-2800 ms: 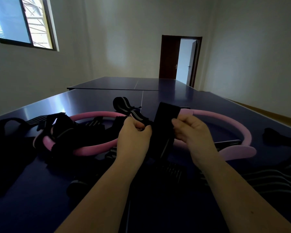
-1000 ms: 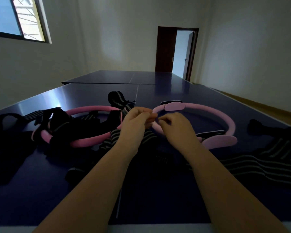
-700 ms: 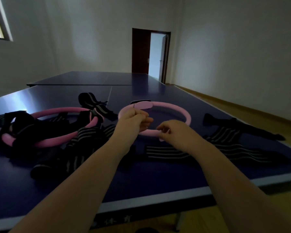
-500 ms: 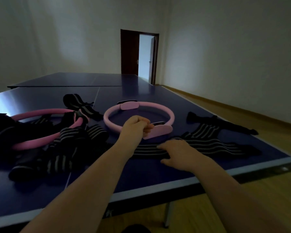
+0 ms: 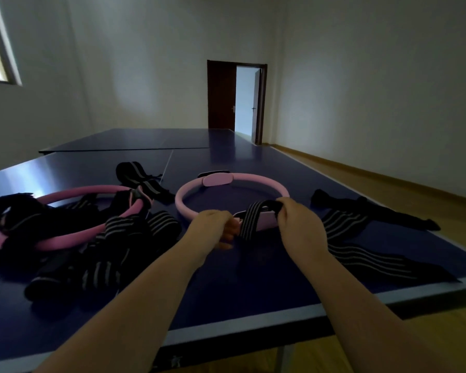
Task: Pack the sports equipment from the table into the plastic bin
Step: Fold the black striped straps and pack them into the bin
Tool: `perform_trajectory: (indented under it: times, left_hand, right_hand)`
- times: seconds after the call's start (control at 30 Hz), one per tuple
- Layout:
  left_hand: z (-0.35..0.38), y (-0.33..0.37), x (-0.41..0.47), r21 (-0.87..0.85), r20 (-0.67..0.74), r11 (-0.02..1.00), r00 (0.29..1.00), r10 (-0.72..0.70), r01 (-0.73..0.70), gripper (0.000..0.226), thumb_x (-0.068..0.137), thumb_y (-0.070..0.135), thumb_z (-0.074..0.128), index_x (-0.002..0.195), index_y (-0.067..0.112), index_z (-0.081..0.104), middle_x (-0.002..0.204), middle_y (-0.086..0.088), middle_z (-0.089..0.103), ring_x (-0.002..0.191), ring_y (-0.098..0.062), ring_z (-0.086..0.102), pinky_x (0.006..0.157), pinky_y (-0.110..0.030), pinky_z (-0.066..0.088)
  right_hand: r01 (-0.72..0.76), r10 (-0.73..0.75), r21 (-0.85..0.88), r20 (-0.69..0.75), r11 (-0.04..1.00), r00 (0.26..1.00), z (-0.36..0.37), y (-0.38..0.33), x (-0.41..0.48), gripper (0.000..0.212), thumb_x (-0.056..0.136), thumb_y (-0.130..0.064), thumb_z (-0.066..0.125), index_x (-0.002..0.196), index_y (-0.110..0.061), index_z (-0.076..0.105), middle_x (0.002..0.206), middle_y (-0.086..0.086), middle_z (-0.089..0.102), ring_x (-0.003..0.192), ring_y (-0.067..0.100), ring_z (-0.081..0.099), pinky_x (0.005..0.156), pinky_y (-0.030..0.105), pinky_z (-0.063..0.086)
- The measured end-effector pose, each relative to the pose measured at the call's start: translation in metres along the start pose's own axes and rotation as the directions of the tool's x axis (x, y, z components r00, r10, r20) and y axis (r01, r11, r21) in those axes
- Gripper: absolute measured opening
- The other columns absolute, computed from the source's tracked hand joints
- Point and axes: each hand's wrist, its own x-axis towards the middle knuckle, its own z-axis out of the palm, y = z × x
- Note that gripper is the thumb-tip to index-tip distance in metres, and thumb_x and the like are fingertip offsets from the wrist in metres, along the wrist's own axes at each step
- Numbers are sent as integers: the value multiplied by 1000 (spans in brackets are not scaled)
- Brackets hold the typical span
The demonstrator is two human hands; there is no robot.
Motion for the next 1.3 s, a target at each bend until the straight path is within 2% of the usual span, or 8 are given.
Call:
perform_trajectory:
  times: [0.13,0.33,0.43,0.5,0.6,0.77,1.0,1.3]
  left_hand:
    - [-1,-18,13,97,5,989,994,109,-109,19,93,24,59,105,10,67,109,-13,71,95,-26,66,77,-35,50]
    - [10,-17,14,-350,221,934,975,12,68,75,72,74,67,127,24,62,119,-9,71,112,-28,65,88,-49,55]
    - [8,-11,10,-565,87,825,996,33,22,51,84,41,73,123,10,64,110,-15,73,104,-32,69,78,-45,60]
    - [1,-13,12,-511,-106,856,994,24,-75,33,93,16,65,124,4,61,104,-15,71,100,-32,68,81,-44,59]
    - [-8,-16,13,-414,-217,894,972,88,-173,23,97,14,58,119,9,59,99,-7,66,100,-29,64,90,-44,55]
    - [-15,-12,7,-479,-174,844,969,176,-240,8,95,23,65,103,22,66,108,-4,71,105,-24,66,94,-40,53]
    - [-34,-3,6,-386,-161,867,949,272,-314,43,96,37,63,134,18,58,123,-4,68,110,-21,66,101,-43,51]
    - [-62,8,-7,-585,-148,735,937,318,-342,23,90,13,69,112,8,70,108,-10,75,107,-29,69,97,-47,53]
  right_hand:
    - [-11,27,105,-154,994,988,-15,-16,12,27,103,-17,42,123,-13,61,99,7,68,79,27,64,65,36,48]
    - [160,-157,181,-30,970,987,-10,-38,9,32,101,-20,45,129,-23,61,114,-3,69,96,16,66,82,33,54]
    - [211,-311,392,212,895,927,2,-43,2,34,99,-19,50,130,-26,62,124,-10,66,109,4,61,99,26,48]
    - [52,-246,568,271,821,931,5,-43,-1,34,97,-9,49,121,-25,67,118,-11,68,107,1,61,99,22,48]
    - [-103,-78,554,293,826,953,15,-29,2,38,95,2,45,119,-23,63,112,-12,63,101,3,61,88,10,45]
    - [-145,-187,538,514,831,837,33,-15,2,49,100,-2,41,140,-30,45,130,-9,56,111,-2,55,102,19,42]
    - [-363,-118,673,556,644,822,35,-37,15,24,105,-22,44,126,-34,46,109,-2,59,74,10,57,54,18,45]
    - [-538,-122,801,580,261,805,44,-68,23,20,99,-23,55,82,-18,64,69,-3,55,56,11,44,50,26,36]
